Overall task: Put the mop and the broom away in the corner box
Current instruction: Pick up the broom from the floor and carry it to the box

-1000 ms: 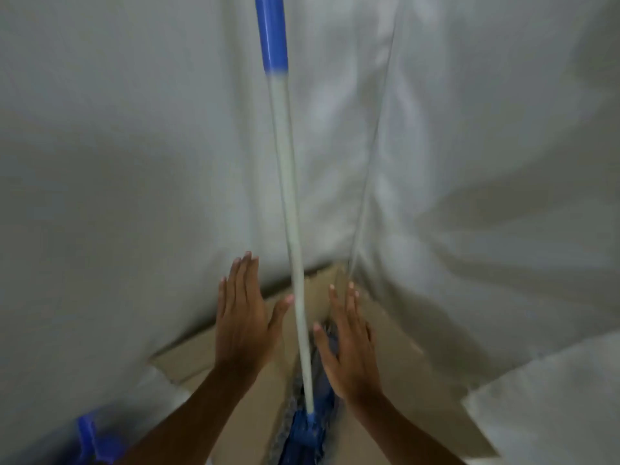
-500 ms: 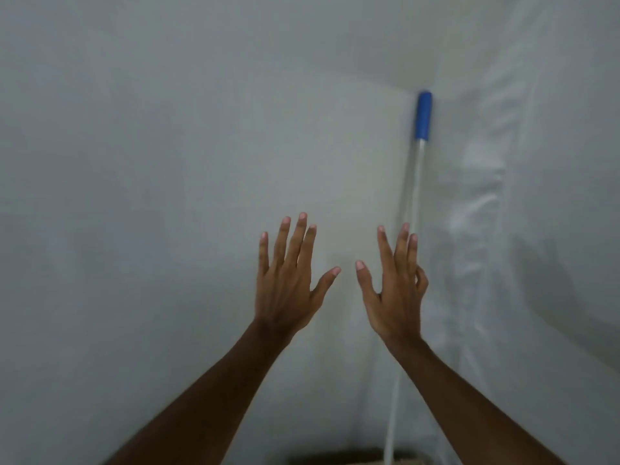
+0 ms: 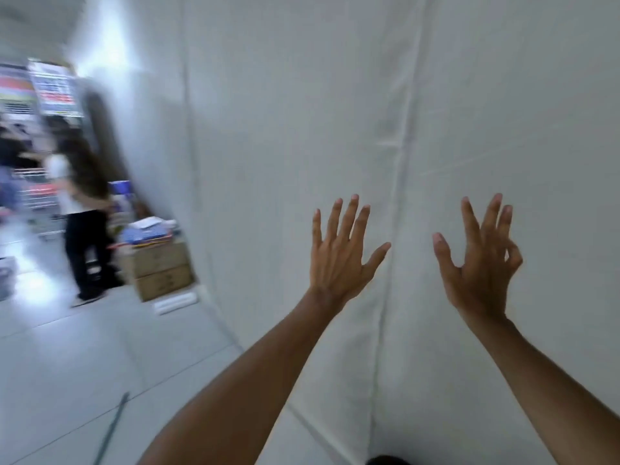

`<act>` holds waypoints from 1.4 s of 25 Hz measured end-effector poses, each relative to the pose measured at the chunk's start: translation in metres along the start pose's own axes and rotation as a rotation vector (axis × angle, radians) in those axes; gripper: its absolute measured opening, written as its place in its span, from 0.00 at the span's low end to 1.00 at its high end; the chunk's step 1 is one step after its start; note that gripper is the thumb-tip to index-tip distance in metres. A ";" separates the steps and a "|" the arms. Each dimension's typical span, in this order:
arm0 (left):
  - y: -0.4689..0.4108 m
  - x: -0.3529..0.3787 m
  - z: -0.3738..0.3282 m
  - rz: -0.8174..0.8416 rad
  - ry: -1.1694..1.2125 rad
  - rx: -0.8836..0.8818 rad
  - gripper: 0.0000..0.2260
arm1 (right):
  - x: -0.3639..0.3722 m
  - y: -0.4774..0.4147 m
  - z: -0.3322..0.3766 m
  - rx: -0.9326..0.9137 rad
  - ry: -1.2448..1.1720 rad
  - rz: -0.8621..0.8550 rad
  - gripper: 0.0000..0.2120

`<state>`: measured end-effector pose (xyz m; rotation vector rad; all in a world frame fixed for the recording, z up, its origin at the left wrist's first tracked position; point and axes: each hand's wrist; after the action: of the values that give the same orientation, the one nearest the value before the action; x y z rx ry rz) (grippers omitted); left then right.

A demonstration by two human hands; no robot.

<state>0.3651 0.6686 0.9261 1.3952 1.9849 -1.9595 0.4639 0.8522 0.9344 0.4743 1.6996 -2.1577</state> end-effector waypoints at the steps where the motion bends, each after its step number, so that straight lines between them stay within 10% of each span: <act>1: 0.004 -0.013 0.049 -0.004 -0.071 -0.042 0.33 | 0.032 -0.005 0.043 -0.040 -0.069 0.022 0.32; 23: 0.130 -0.083 0.668 0.206 -0.721 -0.776 0.30 | 0.534 0.093 0.581 -0.377 -0.889 0.699 0.33; 35: 0.278 0.044 0.997 0.437 -0.099 -1.427 0.14 | 0.826 0.291 0.759 0.021 -0.906 1.254 0.25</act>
<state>-0.0451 -0.1670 0.4717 1.0349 1.9385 -0.1618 -0.1610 -0.0062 0.4691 0.3206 0.5476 -1.1140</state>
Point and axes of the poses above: each hand's wrist, its own y-axis away from the middle knuckle, its own x-axis out of the palm, z = x × y, and after that the axes turned 9 degrees about -x, right-handed
